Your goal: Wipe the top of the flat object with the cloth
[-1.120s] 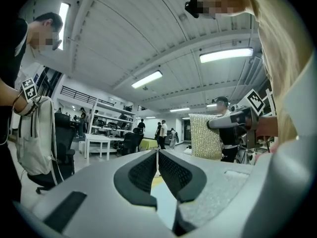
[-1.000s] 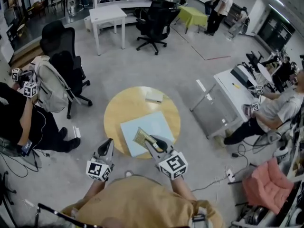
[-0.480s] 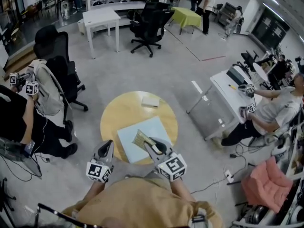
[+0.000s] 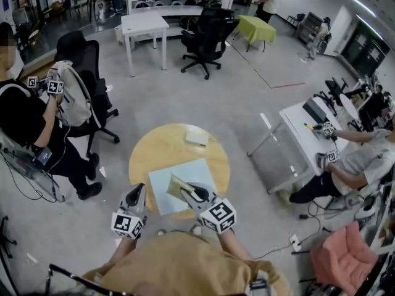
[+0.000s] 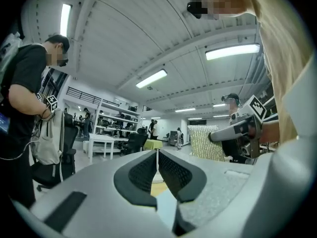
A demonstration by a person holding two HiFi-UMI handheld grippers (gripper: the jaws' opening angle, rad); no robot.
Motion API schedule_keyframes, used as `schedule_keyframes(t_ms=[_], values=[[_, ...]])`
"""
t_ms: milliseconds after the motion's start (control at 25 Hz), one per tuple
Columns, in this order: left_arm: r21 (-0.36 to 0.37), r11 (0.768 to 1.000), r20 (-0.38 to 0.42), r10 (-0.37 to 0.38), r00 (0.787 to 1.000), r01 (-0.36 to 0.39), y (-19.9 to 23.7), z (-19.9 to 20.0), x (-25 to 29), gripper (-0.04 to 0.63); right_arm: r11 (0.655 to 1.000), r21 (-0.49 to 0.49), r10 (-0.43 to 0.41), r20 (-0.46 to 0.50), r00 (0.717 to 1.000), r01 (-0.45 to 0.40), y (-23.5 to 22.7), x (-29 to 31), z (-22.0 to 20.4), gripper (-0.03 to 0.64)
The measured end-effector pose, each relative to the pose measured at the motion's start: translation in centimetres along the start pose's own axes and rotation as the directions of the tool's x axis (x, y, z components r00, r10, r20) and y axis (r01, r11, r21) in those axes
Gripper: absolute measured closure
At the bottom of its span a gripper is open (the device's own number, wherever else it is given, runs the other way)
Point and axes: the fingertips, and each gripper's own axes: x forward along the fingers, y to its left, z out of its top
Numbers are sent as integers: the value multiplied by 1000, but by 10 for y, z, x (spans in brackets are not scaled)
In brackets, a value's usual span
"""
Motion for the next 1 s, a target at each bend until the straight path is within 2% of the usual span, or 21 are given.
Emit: schedule_keyframes(t_ms=[240, 440, 680, 1000], values=[[23, 999, -21, 39, 999, -39, 0, -2, 20, 581, 998, 44, 45, -48, 998, -43, -31, 16, -27, 552], [17, 997, -69, 79, 994, -78, 11, -14, 17, 580, 988, 106, 124, -120, 985, -112, -32, 47, -64, 552], [25, 992, -94, 124, 988, -122, 0, -24, -17, 581, 956, 169, 274, -228, 934, -239, 6, 70, -131, 552], [23, 980, -113, 197, 974, -195, 20, -25, -11, 580, 928, 203, 366, -342, 865, -313, -8, 127, -177, 552]])
